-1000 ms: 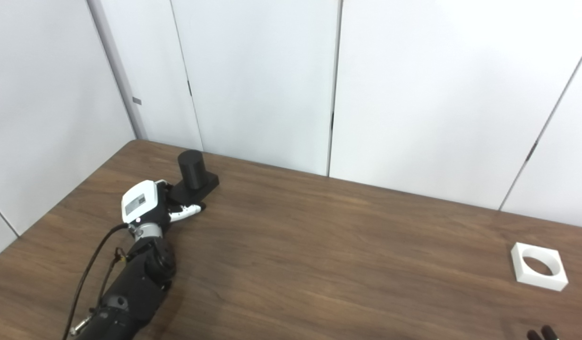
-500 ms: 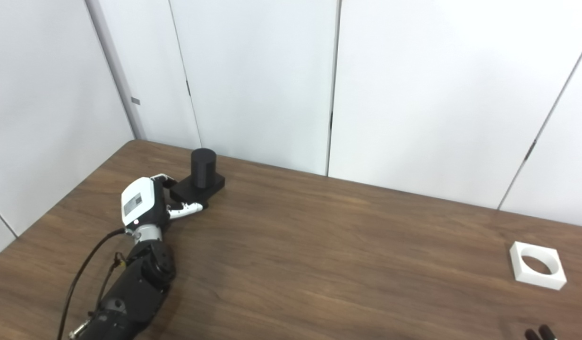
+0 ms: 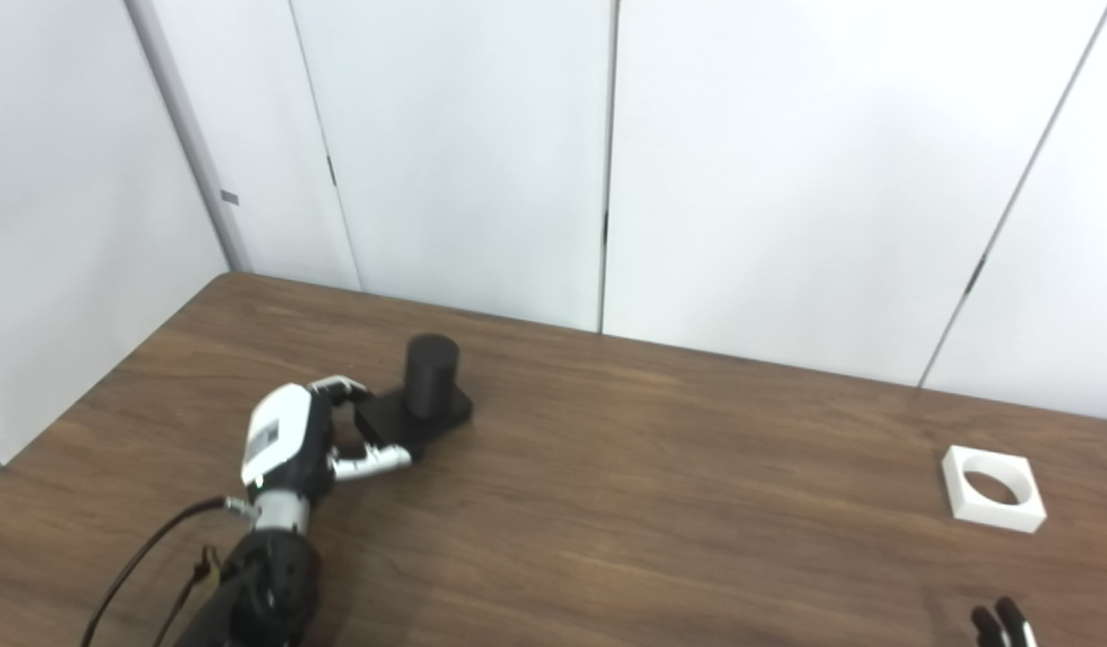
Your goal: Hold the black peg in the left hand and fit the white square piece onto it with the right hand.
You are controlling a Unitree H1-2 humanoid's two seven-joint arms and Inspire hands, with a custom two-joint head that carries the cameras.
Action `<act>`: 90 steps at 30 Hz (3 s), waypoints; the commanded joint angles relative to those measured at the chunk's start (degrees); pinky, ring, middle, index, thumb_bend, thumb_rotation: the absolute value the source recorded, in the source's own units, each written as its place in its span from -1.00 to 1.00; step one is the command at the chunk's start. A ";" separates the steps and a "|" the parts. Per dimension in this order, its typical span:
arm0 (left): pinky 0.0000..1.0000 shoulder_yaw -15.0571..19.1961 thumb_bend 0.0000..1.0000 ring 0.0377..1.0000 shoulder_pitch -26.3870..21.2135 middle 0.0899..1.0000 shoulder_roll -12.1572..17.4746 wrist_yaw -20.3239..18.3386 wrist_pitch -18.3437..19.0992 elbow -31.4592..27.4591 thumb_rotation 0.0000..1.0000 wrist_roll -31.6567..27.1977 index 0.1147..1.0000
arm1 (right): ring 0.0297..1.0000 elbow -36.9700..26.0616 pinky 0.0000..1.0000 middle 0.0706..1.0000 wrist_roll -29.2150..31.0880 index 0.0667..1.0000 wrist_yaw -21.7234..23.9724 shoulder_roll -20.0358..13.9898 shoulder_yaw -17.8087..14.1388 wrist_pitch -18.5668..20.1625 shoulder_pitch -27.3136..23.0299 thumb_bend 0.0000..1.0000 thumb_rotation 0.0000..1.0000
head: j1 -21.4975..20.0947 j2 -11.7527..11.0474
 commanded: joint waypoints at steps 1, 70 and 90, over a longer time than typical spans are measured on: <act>0.29 -0.72 0.02 0.47 0.68 0.38 0.62 -3.63 -1.46 -6.07 -0.90 -1.32 -0.16 | 1.00 -1.27 1.00 0.93 -0.20 1.00 -0.16 0.70 0.33 0.94 0.30 0.36 1.00 | -0.53 0.45; 0.64 -19.29 0.04 0.57 18.62 0.40 3.38 -24.59 -17.47 -19.31 -0.91 20.87 -0.16 | 0.83 -12.55 0.74 0.84 -23.89 0.85 4.52 -16.72 5.01 22.54 -15.69 0.47 -0.39 | -24.51 8.28; 0.68 -18.29 0.04 0.59 20.92 0.44 4.65 -23.51 -19.42 -18.75 -0.91 20.43 -0.16 | 1.00 11.23 1.00 0.93 -42.51 0.70 17.94 -30.17 9.80 20.83 -41.46 0.78 -0.69 | -31.40 4.76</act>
